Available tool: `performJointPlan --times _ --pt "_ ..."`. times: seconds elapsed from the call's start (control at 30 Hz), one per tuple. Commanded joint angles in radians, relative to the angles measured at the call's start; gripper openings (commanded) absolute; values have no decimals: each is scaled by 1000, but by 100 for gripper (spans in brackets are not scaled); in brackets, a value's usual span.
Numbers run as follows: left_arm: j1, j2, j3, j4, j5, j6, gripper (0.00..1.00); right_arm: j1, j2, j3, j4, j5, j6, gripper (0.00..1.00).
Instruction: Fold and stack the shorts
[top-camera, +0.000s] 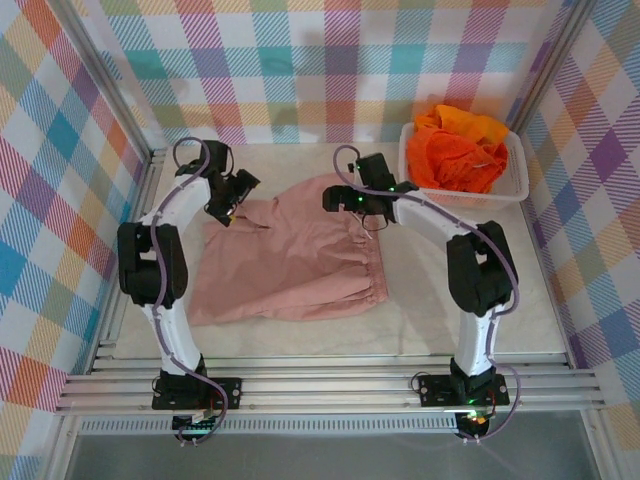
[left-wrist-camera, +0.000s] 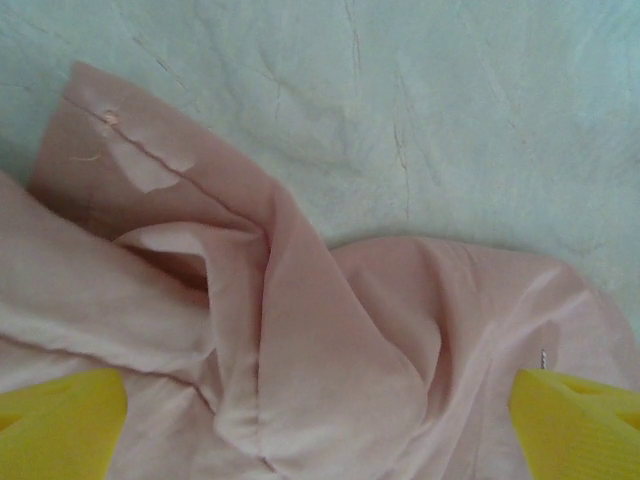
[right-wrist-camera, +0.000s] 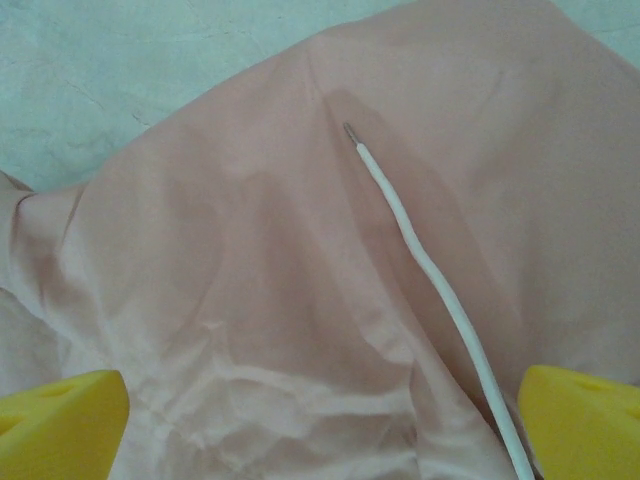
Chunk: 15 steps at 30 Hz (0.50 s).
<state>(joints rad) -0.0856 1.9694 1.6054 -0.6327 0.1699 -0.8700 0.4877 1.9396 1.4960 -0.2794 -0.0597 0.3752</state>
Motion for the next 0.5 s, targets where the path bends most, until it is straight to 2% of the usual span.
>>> performJointPlan --times 0.0,0.1,0.2,0.3,0.37,0.43,0.47 --pt "-12 50 49 -71 22 -11 95 -8 70 68 -52 -42 20 99" --pt "-17 88 56 -66 12 -21 84 -10 125 102 -58 -64 39 100" --pt "-18 120 95 -74 -6 -15 62 -14 165 125 -60 -78 63 99" --pt "-20 119 139 -64 -16 16 33 -25 191 127 -51 -96 99 100" --pt "-23 90 163 -44 -28 56 10 -38 202 121 -44 -110 128 99" --pt "-29 48 184 -44 -45 104 0 -50 202 107 -32 -115 149 99" --pt "-37 16 185 -40 -61 139 0 -56 202 99 -28 -117 158 99"
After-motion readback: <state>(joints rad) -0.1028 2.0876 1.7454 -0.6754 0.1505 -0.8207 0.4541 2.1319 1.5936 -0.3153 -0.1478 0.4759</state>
